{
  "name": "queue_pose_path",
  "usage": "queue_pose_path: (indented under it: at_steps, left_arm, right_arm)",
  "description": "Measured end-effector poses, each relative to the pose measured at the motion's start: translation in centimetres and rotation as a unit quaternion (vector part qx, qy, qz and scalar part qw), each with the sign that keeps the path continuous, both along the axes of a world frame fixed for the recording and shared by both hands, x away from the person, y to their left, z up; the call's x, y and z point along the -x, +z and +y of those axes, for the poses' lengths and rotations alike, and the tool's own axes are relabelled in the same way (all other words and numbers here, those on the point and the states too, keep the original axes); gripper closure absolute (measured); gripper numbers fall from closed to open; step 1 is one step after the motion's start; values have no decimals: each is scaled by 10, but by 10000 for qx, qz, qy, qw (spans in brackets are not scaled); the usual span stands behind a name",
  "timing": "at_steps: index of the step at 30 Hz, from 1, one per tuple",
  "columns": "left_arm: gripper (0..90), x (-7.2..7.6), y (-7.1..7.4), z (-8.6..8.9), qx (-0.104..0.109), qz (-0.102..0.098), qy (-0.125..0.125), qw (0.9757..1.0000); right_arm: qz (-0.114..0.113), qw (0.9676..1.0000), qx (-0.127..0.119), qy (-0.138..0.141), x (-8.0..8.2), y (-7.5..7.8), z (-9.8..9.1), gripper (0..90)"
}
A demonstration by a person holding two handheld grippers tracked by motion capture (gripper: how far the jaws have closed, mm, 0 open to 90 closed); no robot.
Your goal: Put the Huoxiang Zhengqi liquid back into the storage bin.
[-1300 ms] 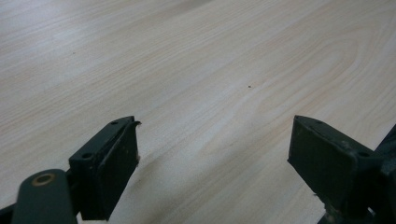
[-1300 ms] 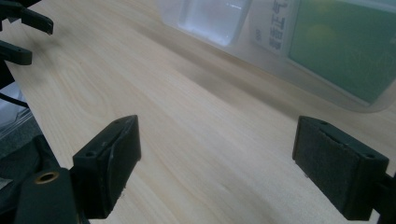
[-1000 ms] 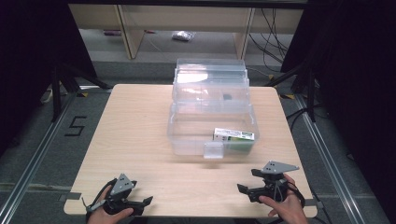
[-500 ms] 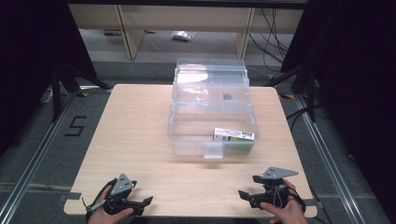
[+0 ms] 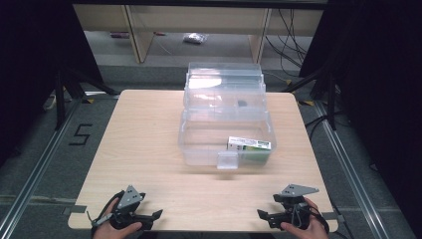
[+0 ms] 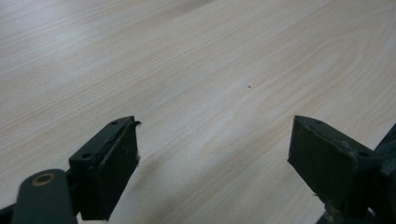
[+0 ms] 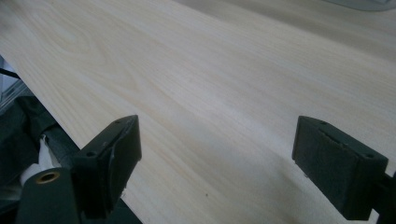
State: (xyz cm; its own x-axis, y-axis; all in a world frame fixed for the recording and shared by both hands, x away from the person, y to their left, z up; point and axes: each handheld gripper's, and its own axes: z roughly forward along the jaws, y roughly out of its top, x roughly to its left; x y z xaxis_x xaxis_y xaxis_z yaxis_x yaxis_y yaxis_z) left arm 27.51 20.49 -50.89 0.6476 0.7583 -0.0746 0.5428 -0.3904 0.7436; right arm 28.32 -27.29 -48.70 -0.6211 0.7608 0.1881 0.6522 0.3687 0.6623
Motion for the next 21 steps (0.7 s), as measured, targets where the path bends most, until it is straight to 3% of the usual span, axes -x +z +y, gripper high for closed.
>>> queue_pose_path:
  at_steps: [1,2,4,5,6,7,10,11,13,20,21]
  left_arm:
    - [154,0,0,0,11,1,7,10000]
    - [154,0,0,0,18,-1,15,10000]
    - [154,0,0,0,15,3,16,10000]
    - [154,0,0,0,15,-1,19,10000]
    - [154,0,0,0,23,-1,20,10000]
    - [154,0,0,0,13,-2,13,10000]
    - [154,0,0,0,-22,8,-10,10000]
    - [154,0,0,0,-11,9,-2,10000]
    - [154,0,-1,0,15,-7,-5,10000]
    - [154,0,0,0,39,25,38,10000]
    - [154,-1,-1,1,-6,-3,59,10000]
  right_arm:
    - [134,9999,-41,51,1,0,-1,166]
    - [89,9999,-24,129,1,-1,-2,166]
    - [-41,10000,-21,-36,5,-3,0,166]
    - [51,10000,35,19,5,-2,-1,166]
    - [-42,10000,9,-31,7,-4,-1,167]
    - [31,9999,105,26,7,-3,-1,166]
    - [82,9999,73,-89,10,-5,0,167]
    - [193,9998,58,-94,11,-4,1,167]
    - [85,9999,136,-3,10,-4,-1,167]
    - [93,9998,186,-4,9,-6,-1,167]
    - [230,9996,134,60,8,-6,-1,166]
